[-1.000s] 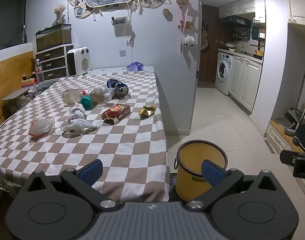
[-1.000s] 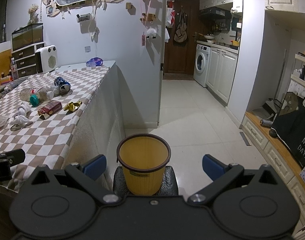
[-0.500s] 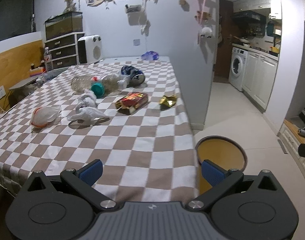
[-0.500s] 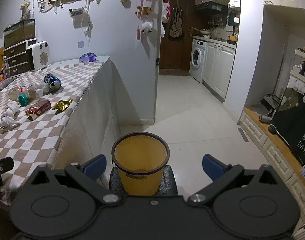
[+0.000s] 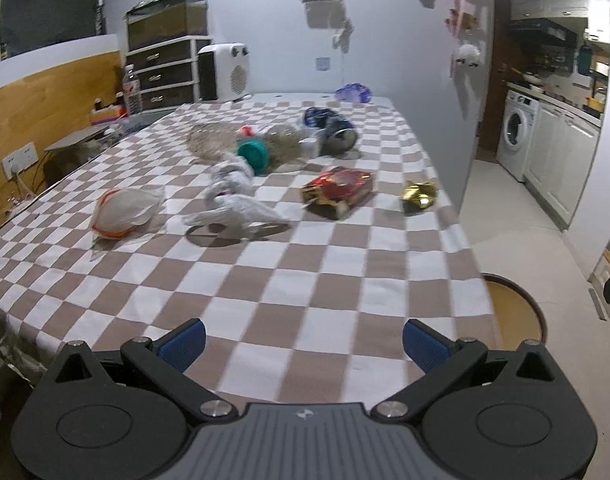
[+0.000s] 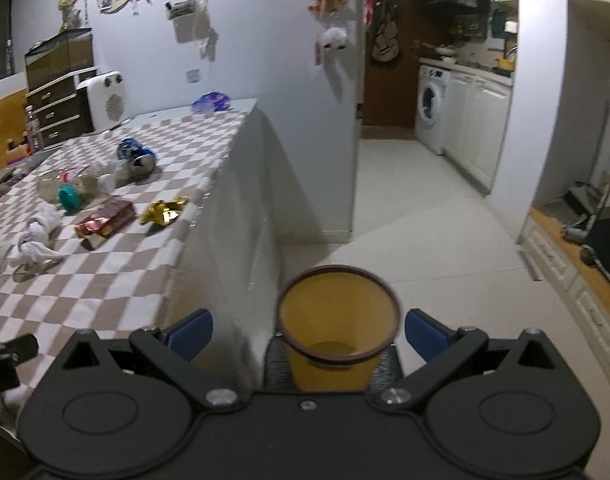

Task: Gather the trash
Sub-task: 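Move the left tool to the white plastic bag while the right tool approaches the gold wrapper, then close the left tool on the white bag while the right tool grasps the gold wrapper, then carry the white bag and gold wrapper with both tools over the wastebasket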

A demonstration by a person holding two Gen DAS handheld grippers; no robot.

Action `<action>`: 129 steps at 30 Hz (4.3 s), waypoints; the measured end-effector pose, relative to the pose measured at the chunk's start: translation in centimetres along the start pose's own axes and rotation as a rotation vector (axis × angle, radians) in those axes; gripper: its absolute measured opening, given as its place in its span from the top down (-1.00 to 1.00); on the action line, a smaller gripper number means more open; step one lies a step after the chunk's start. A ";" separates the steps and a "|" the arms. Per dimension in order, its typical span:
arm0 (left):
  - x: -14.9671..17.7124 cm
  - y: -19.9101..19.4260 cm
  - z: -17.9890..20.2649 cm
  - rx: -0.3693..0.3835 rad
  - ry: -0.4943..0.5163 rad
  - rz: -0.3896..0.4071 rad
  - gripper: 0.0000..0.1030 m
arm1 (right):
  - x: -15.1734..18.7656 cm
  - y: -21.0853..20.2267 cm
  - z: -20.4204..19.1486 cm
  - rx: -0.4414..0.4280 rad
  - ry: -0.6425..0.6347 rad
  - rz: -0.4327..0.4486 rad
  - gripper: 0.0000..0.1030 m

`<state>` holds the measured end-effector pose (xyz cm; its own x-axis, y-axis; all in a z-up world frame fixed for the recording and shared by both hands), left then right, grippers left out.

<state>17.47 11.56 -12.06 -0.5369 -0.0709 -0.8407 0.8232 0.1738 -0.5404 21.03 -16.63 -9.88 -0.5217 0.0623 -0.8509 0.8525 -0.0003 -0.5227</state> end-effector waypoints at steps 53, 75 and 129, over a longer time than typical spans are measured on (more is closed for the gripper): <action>-7.1 19.5 -7.8 -0.160 -0.142 -0.017 -1.00 | -6.1 19.0 -17.6 -0.339 -0.187 0.050 -0.30; -7.6 17.6 -6.9 -0.050 -0.223 0.083 -0.04 | -4.6 19.2 -18.3 -0.350 -0.219 0.142 0.50; -9.8 5.2 19.2 0.321 0.080 0.138 -0.01 | -4.8 6.3 3.9 -0.207 0.079 0.177 0.54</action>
<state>30.55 -5.72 -7.26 -0.4187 0.0113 -0.9080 0.8983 -0.1417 -0.4160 28.81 -20.86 -9.30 -0.3664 0.1570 -0.9171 0.9231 0.1850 -0.3371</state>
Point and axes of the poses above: each gripper's, at about its wrist camera, not at the fingertips, and y roughly the way its jaws point, z to its right, x to its underside, the point moved 10 cm from there along y, roughly the way its jaws point, and after that the axes turned 6 degrees about z, right-handed, at the moved point
